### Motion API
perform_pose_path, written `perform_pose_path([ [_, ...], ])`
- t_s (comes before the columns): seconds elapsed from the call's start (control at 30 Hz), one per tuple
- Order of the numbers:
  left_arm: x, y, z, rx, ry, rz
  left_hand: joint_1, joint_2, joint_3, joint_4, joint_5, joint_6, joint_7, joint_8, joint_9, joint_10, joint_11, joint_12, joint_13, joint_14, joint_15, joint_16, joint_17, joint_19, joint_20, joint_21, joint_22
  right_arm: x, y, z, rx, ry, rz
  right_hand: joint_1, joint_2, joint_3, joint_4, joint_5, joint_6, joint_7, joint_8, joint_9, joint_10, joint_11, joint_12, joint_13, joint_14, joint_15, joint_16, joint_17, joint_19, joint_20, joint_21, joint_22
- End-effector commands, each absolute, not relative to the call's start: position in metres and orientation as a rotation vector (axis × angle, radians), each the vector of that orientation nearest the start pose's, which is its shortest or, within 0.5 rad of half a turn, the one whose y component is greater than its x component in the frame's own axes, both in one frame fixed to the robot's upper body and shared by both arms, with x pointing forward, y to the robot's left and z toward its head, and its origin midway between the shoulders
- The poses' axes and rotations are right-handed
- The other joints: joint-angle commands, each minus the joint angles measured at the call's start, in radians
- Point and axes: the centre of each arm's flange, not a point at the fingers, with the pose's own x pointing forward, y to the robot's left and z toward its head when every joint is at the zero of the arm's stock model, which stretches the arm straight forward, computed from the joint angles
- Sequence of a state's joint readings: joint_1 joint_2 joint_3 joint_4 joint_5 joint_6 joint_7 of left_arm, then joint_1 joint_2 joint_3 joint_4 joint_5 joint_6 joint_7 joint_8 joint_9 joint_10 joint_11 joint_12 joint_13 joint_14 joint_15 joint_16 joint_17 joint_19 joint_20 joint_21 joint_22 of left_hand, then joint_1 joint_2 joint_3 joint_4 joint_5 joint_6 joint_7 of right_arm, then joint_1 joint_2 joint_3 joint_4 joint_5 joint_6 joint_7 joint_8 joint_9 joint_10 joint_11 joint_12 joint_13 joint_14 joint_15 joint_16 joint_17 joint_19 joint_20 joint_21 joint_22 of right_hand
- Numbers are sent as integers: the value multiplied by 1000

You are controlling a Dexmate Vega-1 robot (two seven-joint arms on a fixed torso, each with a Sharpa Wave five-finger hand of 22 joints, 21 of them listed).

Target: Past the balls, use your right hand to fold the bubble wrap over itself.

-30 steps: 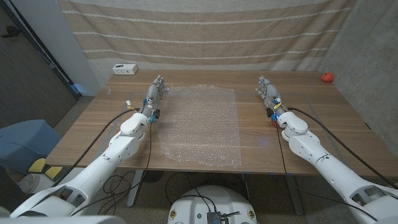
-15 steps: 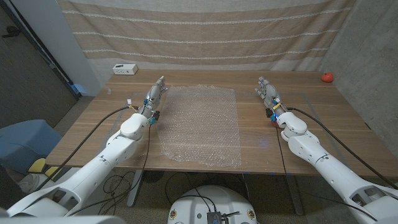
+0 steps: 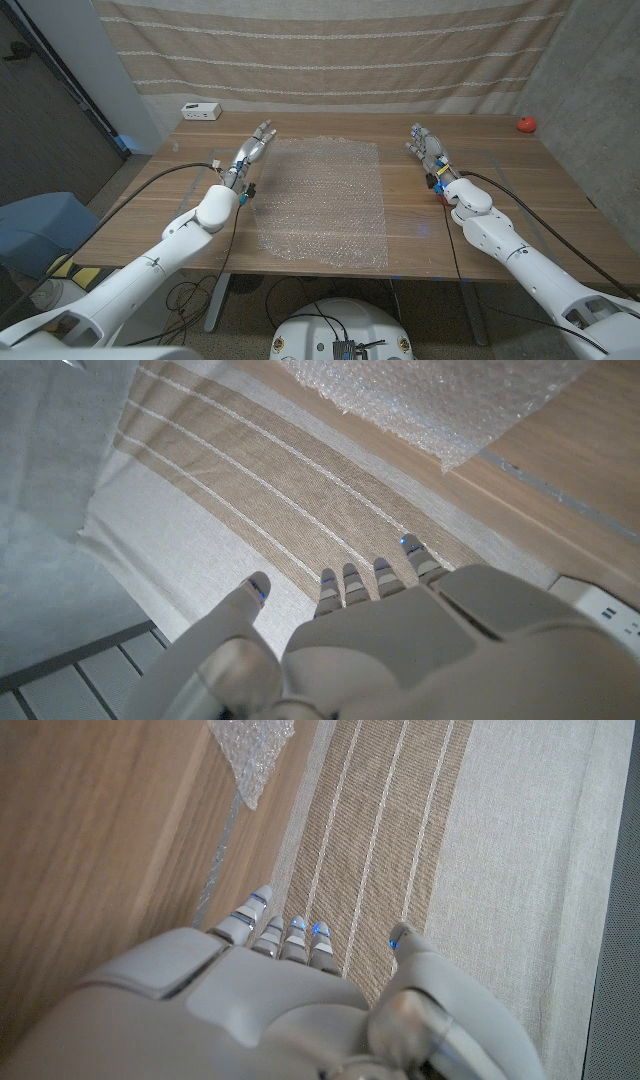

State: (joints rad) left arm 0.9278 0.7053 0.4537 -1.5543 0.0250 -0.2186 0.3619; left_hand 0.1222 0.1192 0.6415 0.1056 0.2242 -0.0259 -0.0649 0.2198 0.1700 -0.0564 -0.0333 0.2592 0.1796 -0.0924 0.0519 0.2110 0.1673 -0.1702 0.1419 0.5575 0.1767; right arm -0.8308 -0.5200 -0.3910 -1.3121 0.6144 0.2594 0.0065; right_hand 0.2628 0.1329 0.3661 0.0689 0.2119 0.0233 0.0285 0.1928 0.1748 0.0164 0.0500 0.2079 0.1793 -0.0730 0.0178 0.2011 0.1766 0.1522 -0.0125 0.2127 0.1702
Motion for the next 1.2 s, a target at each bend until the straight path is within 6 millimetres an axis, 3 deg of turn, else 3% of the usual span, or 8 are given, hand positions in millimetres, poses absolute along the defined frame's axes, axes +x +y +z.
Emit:
perform_pose_path([
  [0.03,571,261,-25,962,-862,143,16,40,14,-6,-8,29,-6,6,6,21,0,6,2,21,0,1,3,-63,13,-3,3,656,-280,-25,-29,-565,209,17,-3,2,-12,4,14,5,6,3,10,11,3,6,11,4,6,0,16,2,6,1],
  [0.1,567,259,-27,995,-866,153,26,34,18,-18,-17,57,-14,8,6,44,-1,8,2,42,1,1,3,-51,18,-4,3,655,-279,-24,-36,-566,210,22,-2,4,-17,4,17,6,6,3,12,13,3,5,15,6,6,0,18,3,6,1],
  [0.33,555,247,-34,1111,-900,161,74,30,40,-79,-41,150,-10,9,9,120,0,10,4,108,-13,-4,2,19,26,2,5,653,-274,-18,-74,-573,213,82,10,34,-71,-4,32,17,5,3,33,21,1,5,41,15,3,0,38,20,2,0],
  [0.47,548,242,-38,1177,-917,158,86,29,48,-97,-47,187,-18,7,11,139,0,6,6,170,-20,7,5,55,32,8,6,653,-271,-14,-87,-582,220,104,10,45,-93,-9,39,17,5,3,40,20,0,5,52,20,3,0,45,24,1,0],
  [0.7,539,234,-50,1217,-925,100,96,33,57,-109,-49,207,-24,6,12,161,-3,7,7,200,-21,9,6,65,38,7,7,652,-267,-6,-120,-597,224,123,9,52,-112,-13,46,16,5,3,46,21,-1,5,63,23,3,0,51,28,0,1],
  [0.97,528,228,-65,1248,-921,63,97,40,67,-109,-51,260,-18,12,14,224,14,22,11,234,-20,11,11,74,39,4,9,654,-259,6,-169,-606,238,144,8,60,-134,-19,56,14,5,4,63,26,2,5,71,28,2,0,57,31,-2,1],
  [1.1,521,226,-75,1254,-908,46,110,39,72,-126,-50,291,-17,17,15,243,18,24,14,242,-21,8,9,80,39,3,9,654,-256,15,-197,-608,238,166,10,65,-159,-28,63,7,2,4,73,25,-2,6,107,72,9,3,60,81,-5,3],
  [1.2,516,225,-82,1260,-895,46,123,38,75,-144,-47,312,-24,18,16,248,14,22,15,249,-23,6,9,90,51,3,9,654,-253,21,-220,-613,239,169,12,65,-163,-30,66,-2,2,4,74,24,-3,7,118,81,12,5,61,95,-6,3],
])
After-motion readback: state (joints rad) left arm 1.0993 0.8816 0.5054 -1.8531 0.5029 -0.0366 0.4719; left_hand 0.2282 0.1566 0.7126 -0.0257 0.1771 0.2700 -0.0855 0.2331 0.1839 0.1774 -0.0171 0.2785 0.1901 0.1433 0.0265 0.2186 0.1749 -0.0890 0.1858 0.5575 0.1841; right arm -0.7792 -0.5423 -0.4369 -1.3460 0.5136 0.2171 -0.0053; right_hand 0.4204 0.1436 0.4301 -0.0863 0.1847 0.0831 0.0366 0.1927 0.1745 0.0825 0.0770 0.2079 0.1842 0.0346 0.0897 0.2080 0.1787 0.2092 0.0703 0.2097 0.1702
